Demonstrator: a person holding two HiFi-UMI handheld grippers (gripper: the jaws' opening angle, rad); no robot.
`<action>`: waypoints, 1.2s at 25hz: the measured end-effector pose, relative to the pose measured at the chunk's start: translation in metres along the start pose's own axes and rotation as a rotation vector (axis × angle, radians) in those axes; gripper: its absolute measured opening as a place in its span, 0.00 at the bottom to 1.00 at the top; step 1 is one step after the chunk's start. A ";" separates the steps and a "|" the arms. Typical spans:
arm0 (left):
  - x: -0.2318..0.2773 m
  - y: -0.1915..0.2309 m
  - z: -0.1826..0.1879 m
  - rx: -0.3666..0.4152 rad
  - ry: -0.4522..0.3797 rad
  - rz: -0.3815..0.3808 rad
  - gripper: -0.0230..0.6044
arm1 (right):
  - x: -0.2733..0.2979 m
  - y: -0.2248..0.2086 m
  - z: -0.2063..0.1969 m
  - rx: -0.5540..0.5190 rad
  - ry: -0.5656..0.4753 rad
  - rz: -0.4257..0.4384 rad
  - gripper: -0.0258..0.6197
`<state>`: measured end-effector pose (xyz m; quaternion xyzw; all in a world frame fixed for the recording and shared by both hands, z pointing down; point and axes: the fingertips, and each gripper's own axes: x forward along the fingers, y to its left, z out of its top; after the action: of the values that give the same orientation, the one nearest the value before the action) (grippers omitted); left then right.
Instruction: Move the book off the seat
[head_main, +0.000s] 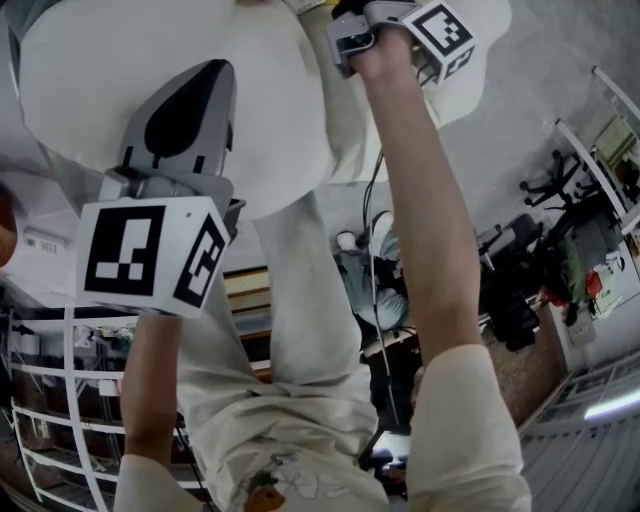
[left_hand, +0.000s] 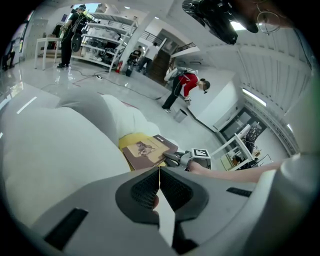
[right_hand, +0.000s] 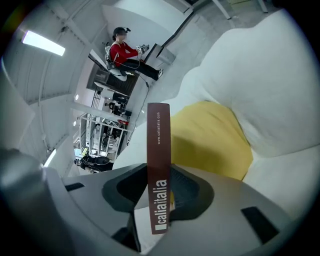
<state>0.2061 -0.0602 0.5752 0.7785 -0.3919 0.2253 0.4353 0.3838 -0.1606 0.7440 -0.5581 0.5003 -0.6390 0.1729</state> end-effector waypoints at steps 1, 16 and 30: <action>-0.003 -0.005 0.000 0.010 0.003 -0.001 0.06 | -0.007 0.002 0.004 0.009 -0.012 0.002 0.25; -0.045 -0.033 0.000 0.028 -0.017 0.007 0.06 | -0.107 0.047 -0.004 -0.032 0.020 0.076 0.25; -0.108 -0.030 0.015 -0.005 -0.073 0.024 0.06 | -0.148 0.151 -0.052 -0.086 0.130 0.192 0.25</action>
<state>0.1663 -0.0189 0.4776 0.7804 -0.4174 0.2008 0.4201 0.3339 -0.0882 0.5447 -0.4718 0.5885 -0.6323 0.1767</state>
